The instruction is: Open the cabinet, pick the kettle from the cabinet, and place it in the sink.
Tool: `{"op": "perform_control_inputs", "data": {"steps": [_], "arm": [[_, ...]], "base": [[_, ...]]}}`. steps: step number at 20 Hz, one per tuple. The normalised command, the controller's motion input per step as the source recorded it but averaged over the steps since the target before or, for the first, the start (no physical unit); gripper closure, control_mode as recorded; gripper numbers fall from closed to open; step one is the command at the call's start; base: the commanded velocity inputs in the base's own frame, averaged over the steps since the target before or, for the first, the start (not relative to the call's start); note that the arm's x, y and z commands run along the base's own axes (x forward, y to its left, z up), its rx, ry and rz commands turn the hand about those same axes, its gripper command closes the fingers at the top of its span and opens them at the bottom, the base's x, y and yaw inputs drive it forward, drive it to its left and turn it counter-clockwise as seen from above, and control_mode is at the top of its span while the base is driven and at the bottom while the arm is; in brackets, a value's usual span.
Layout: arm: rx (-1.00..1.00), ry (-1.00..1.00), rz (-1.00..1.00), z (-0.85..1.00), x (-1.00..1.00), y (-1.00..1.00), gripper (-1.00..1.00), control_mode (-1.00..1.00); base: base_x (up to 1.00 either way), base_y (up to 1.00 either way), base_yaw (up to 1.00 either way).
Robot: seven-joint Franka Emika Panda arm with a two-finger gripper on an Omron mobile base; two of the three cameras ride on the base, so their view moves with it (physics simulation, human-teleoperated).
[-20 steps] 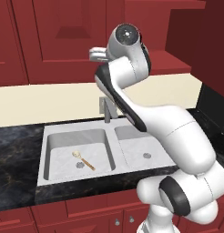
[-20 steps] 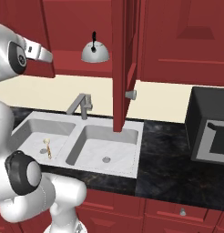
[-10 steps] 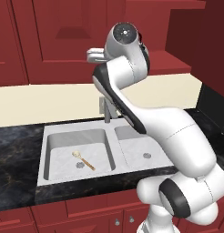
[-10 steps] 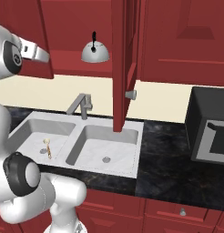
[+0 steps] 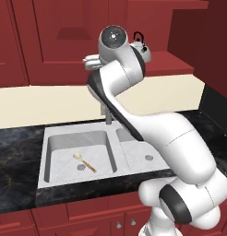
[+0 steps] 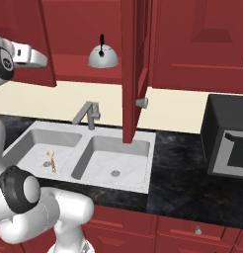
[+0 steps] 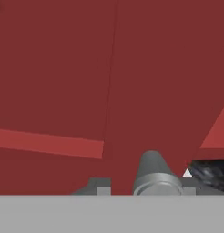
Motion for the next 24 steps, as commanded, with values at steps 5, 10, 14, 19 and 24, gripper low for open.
{"op": "perform_control_inputs", "data": {"steps": [5,10,14,19,24], "arm": [[-0.14,0.0,0.0,0.0,-0.27,0.61,1.0,-1.0],[-0.11,-0.01,0.0,0.0,-0.31,0.61,1.0,-1.0],[-0.11,-0.07,0.0,0.0,-0.32,0.61,1.0,-1.0],[-0.12,-0.11,0.0,0.0,-0.37,0.61,1.0,-1.0],[-0.11,-0.11,0.0,0.01,-0.37,0.58,1.0,-1.0]], "base": [[0.0,0.0,0.0],[0.0,0.0,0.0],[0.0,0.0,0.0],[0.0,0.0,0.0],[0.0,0.0,0.0]]}}
